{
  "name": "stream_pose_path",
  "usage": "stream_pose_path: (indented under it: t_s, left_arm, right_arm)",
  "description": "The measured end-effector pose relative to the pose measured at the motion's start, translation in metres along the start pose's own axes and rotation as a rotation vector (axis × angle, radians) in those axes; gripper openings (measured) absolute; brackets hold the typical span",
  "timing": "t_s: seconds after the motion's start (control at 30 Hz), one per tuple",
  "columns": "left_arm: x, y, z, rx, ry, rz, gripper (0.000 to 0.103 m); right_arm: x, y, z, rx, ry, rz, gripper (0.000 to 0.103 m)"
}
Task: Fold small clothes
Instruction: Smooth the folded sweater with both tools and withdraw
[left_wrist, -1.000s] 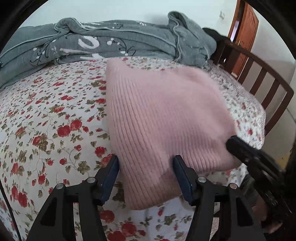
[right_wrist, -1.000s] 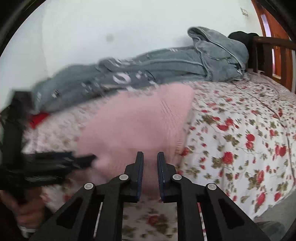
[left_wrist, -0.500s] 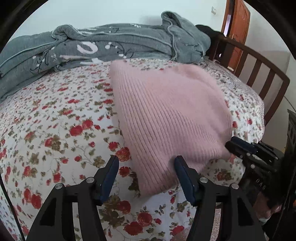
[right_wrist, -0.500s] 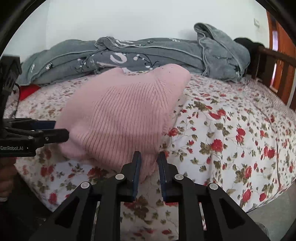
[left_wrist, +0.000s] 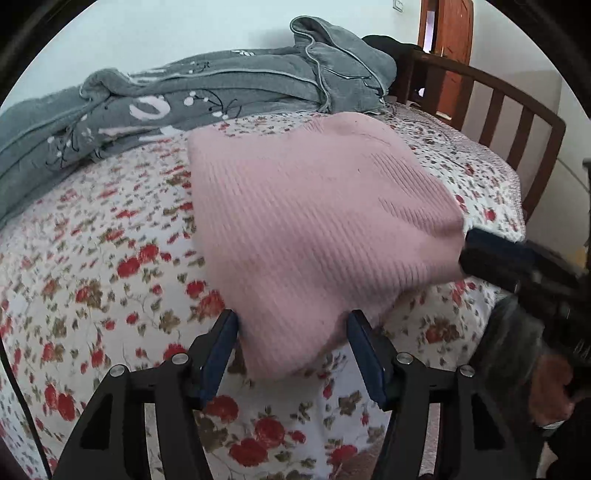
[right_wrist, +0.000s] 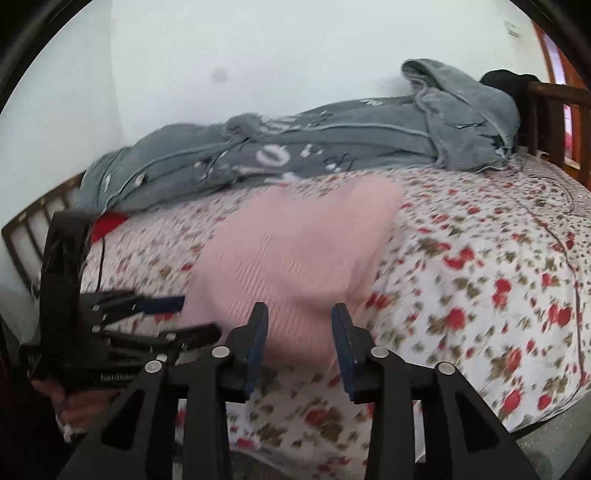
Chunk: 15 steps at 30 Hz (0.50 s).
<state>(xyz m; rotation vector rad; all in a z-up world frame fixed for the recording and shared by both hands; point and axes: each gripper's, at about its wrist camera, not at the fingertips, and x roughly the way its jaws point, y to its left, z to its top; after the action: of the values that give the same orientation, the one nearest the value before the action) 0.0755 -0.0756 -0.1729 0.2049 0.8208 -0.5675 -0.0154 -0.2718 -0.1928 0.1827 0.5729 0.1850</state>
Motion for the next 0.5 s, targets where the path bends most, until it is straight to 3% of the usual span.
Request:
stream_pose_path:
  t_s: [0.03,0.07,0.17,0.23,0.3,0.4,0.47,0.5]
  left_arm:
    - [-0.001,0.004,-0.002,-0.012,0.004,-0.013,0.061]
    - [-0.002,0.007,-0.003,-0.018,0.007,-0.019,0.061]
    - [0.001,0.005,-0.008,-0.009,0.034,-0.032,0.059]
    - [0.003,0.000,-0.011,0.016,0.028,-0.005,0.043]
    - [0.002,0.001,-0.012,0.028,0.016,0.034,0.028]
    - [-0.002,0.015,-0.012,-0.011,0.011,-0.012,0.018]
    - [-0.002,0.018,-0.014,-0.013,0.020,-0.009,0.016]
    - [-0.001,0.017,-0.015,-0.011,0.022,-0.002,0.016]
  right_arm:
    - [0.001,0.002,-0.003,-0.005,0.004,-0.003,0.053]
    - [0.005,0.003,-0.007,-0.009,0.013,-0.017,0.055]
    - [0.016,0.000,-0.010,0.031,0.037,-0.037,0.053]
    - [0.020,-0.004,-0.010,0.049,0.039,-0.033,0.026]
    - [0.016,-0.005,-0.010,0.031,0.017,-0.040,0.012]
    - [-0.004,-0.013,-0.005,0.010,-0.052,-0.049,0.009]
    - [-0.006,-0.021,-0.006,0.027,-0.042,-0.044,0.009]
    - [-0.002,-0.024,-0.008,0.029,-0.022,-0.062,0.002]
